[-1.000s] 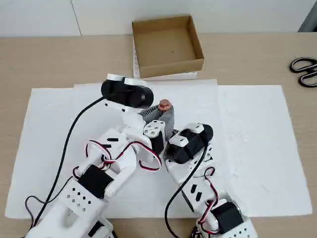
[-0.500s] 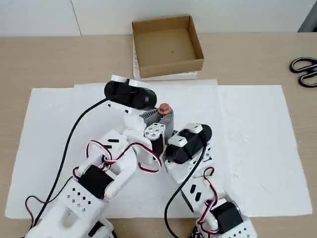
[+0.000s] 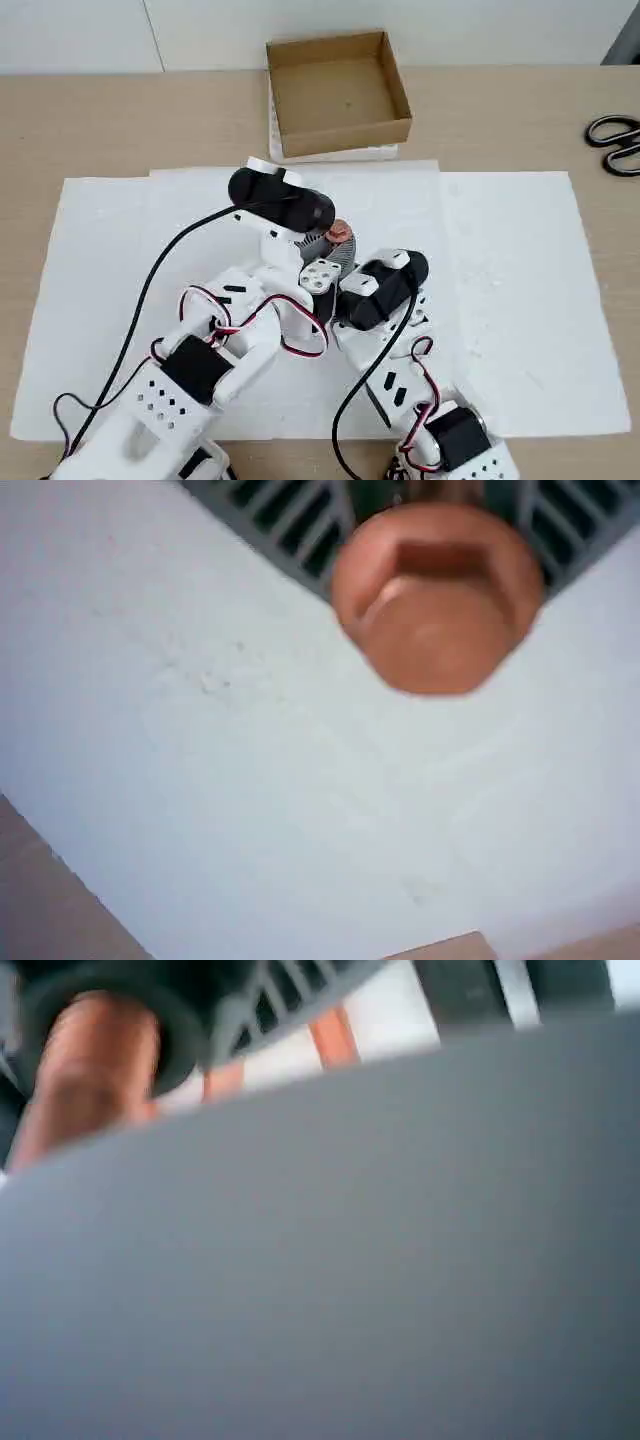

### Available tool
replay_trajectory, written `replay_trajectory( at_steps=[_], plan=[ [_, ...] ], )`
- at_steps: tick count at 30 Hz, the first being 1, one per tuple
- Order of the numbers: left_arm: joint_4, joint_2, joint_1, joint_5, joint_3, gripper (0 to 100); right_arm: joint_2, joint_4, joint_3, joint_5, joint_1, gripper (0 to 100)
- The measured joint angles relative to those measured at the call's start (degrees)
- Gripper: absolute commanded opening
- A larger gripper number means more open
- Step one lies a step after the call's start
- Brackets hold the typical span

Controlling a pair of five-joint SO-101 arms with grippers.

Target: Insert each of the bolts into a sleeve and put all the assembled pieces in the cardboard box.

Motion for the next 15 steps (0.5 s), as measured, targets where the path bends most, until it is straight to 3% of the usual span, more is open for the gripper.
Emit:
replay_trajectory(
  at_steps=[11,15],
  plan=[
    [4.04,0.0,0.53,0.0,0.0,1,0.0,0.0,0.0,0.0,0.0,0.4],
    [5.36,0.0,0.7,0.0,0.0,10,0.0,0.0,0.0,0.0,0.0,0.4]
  ],
)
